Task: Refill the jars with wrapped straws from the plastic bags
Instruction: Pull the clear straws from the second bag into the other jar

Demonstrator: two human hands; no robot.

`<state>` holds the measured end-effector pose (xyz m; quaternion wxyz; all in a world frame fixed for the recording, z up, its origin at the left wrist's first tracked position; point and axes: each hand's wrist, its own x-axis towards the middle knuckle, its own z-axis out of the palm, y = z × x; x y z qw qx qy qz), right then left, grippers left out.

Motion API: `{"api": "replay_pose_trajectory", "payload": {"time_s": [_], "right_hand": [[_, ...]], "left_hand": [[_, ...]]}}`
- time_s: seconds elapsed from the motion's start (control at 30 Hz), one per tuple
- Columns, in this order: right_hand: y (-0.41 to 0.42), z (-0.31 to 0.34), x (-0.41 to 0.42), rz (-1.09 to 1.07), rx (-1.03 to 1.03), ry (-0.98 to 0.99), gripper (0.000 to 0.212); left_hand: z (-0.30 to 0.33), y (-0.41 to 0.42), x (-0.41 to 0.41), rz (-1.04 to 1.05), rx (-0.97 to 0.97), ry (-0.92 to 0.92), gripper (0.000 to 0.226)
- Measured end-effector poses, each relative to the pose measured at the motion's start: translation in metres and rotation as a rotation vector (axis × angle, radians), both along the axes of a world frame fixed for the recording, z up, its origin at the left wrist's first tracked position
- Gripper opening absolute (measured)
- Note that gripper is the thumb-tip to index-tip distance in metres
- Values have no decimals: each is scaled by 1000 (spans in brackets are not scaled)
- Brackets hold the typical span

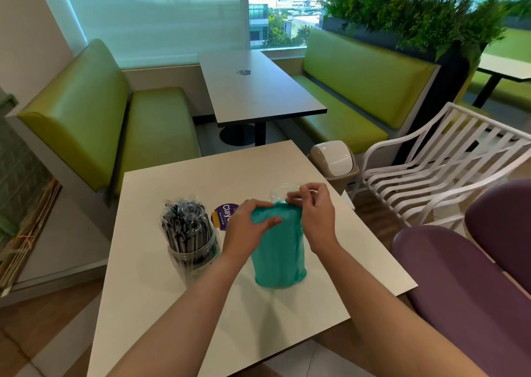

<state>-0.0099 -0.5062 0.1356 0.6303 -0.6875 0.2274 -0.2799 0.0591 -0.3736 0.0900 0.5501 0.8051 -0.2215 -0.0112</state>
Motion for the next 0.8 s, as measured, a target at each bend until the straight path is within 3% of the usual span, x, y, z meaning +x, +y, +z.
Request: {"api": "replay_pose_trajectory", "payload": {"time_s": [0.17, 0.8], "right_hand": [[-13, 5, -2, -24, 102, -44, 13], [-35, 5, -14, -348, 105, -192, 7]], "left_hand": [[-9, 3, 0, 59, -29, 5, 25], [2, -7, -6, 208, 79, 8, 25]]}}
